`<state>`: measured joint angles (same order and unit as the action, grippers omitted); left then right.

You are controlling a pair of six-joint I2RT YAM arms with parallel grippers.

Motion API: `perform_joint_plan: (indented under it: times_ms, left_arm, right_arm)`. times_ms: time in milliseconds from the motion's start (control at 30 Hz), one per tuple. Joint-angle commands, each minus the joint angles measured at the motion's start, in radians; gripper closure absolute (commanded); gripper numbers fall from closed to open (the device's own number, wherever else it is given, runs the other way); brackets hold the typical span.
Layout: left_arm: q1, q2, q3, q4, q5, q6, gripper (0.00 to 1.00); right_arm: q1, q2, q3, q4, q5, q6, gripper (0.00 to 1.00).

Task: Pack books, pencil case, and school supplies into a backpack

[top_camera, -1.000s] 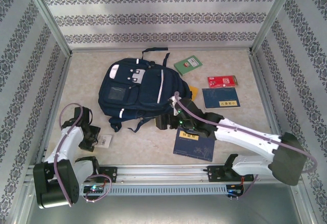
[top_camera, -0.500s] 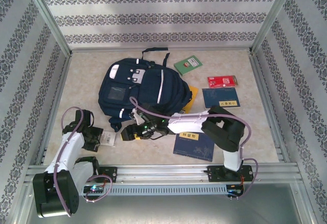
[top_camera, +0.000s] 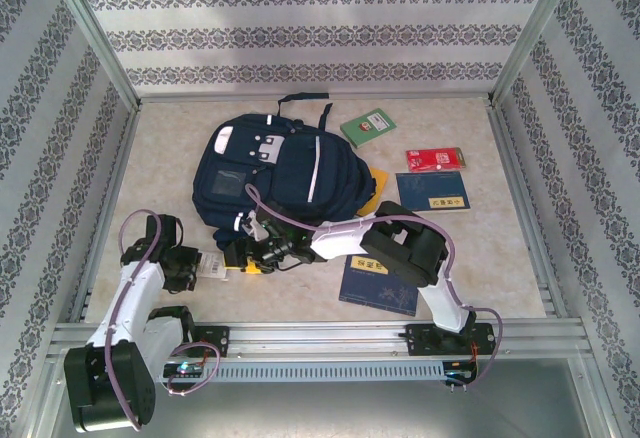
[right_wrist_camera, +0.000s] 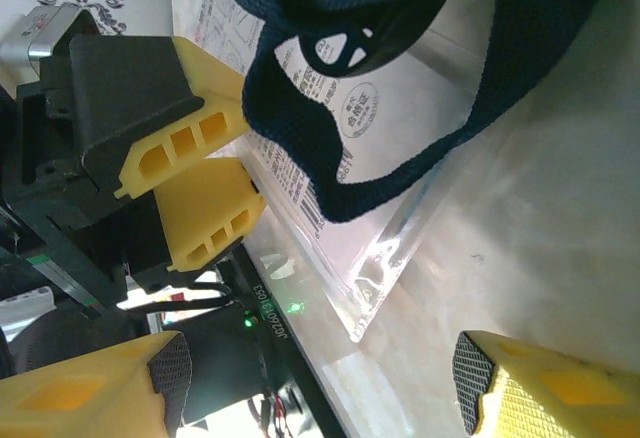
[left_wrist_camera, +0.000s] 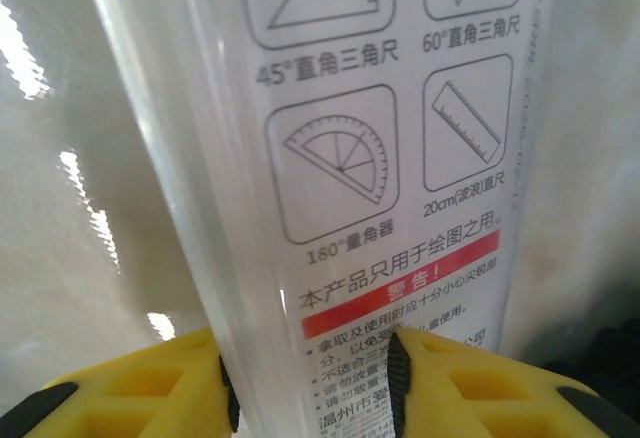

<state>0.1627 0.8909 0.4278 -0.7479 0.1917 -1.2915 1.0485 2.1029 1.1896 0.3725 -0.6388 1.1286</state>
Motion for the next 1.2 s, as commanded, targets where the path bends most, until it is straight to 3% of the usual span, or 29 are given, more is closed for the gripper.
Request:
perform_joint_plan:
  times_ms: [0,400,533,633,700,733,833,867,1033,1167]
  left_arm:
    - [-0.011,-0.024,0.035,-0.022,0.003,-0.013,0.62]
    - [-0.011,-0.148,0.102,-0.141,-0.064,-0.051,0.77]
    - [-0.011,-0.141,0.115,-0.138,-0.078,-0.054,0.87]
    - [-0.011,-0.135,0.115,-0.120,-0.086,-0.050,1.00]
    - [-0.011,-0.131,0.118,-0.113,-0.085,-0.036,0.99]
    - [-0.011,-0.129,0.122,-0.122,-0.098,-0.032,0.91]
    - [-0.003,-0.115,0.123,-0.101,-0.129,0.006,0.48]
    - [0.003,-0.095,0.131,-0.084,-0.128,0.033,0.40]
    - [0.036,0.079,0.248,-0.069,-0.186,0.176,0.27]
    - [0.091,0.192,0.332,-0.063,-0.236,0.233,0.20]
  right_arm:
    - [0.011,0.011,0.007,0.045,0.035,0.034,0.30]
    - [-0.007,-0.060,-0.076,0.067,0.119,0.054,0.31]
    - [-0.016,-0.102,-0.114,0.071,0.148,0.066,0.31]
    - [-0.022,-0.128,-0.131,0.057,0.162,0.056,0.31]
    - [-0.027,-0.134,-0.131,0.034,0.163,0.041,0.30]
    - [-0.028,-0.131,-0.124,0.019,0.158,0.031,0.29]
    - [-0.022,-0.099,-0.084,0.014,0.116,0.019,0.28]
    - [-0.019,-0.090,-0.060,0.002,0.103,0.007,0.28]
    - [0.002,-0.094,0.039,-0.207,0.151,-0.136,0.28]
    - [0.004,-0.089,0.063,-0.247,0.159,-0.175,0.28]
